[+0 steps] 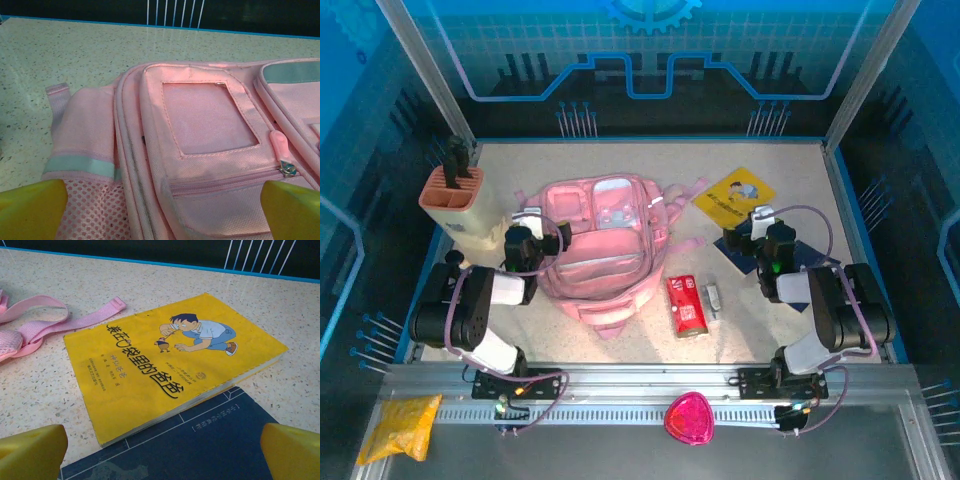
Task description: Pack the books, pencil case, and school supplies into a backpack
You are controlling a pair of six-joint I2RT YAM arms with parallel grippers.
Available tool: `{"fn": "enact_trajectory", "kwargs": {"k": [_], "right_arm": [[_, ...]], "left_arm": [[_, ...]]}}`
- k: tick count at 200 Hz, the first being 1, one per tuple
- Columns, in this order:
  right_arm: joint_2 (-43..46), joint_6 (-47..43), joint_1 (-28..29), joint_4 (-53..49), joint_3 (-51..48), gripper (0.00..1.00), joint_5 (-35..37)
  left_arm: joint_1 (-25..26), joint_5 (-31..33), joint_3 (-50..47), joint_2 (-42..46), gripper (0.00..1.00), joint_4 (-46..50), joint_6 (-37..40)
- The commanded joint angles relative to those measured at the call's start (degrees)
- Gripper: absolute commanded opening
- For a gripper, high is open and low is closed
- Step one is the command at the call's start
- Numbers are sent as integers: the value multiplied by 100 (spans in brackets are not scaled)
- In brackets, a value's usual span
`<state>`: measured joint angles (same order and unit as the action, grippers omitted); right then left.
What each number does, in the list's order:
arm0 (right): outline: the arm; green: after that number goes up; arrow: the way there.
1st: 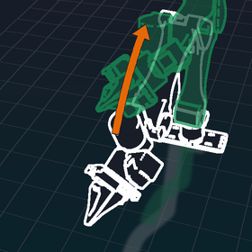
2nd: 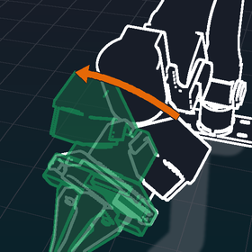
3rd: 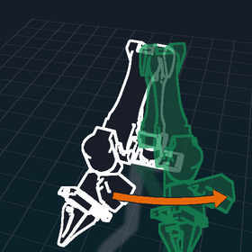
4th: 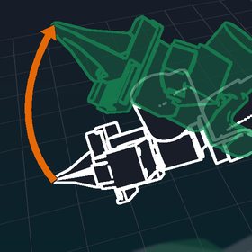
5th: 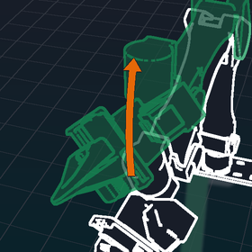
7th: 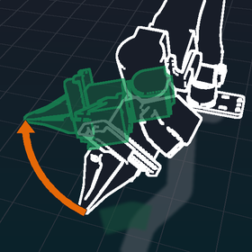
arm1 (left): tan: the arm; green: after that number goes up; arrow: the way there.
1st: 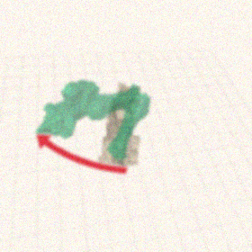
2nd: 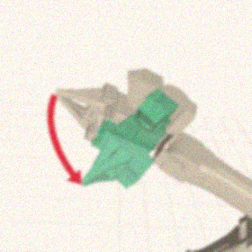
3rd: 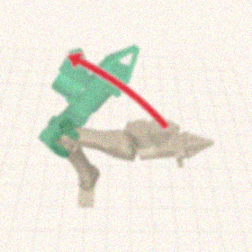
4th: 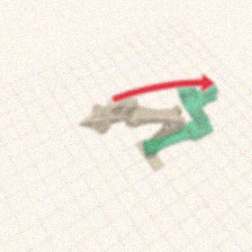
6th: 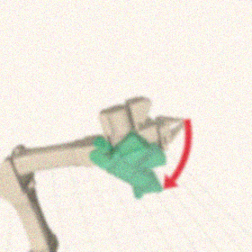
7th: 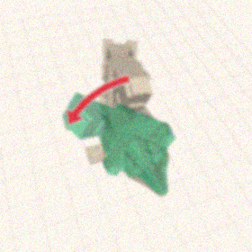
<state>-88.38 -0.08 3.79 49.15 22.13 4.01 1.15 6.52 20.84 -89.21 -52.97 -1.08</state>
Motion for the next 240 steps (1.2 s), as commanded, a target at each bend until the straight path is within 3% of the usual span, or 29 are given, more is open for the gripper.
{"fn": "enact_trajectory", "kwargs": {"k": [1,240], "right_arm": [[-3,-65,-15,188,79,100,-23],[17,-24,-13,277,20,100,26]], "left_arm": [[-62,-126,97,10,99,-27,108],[-60,-113,90,18,99,-37,108]]}}
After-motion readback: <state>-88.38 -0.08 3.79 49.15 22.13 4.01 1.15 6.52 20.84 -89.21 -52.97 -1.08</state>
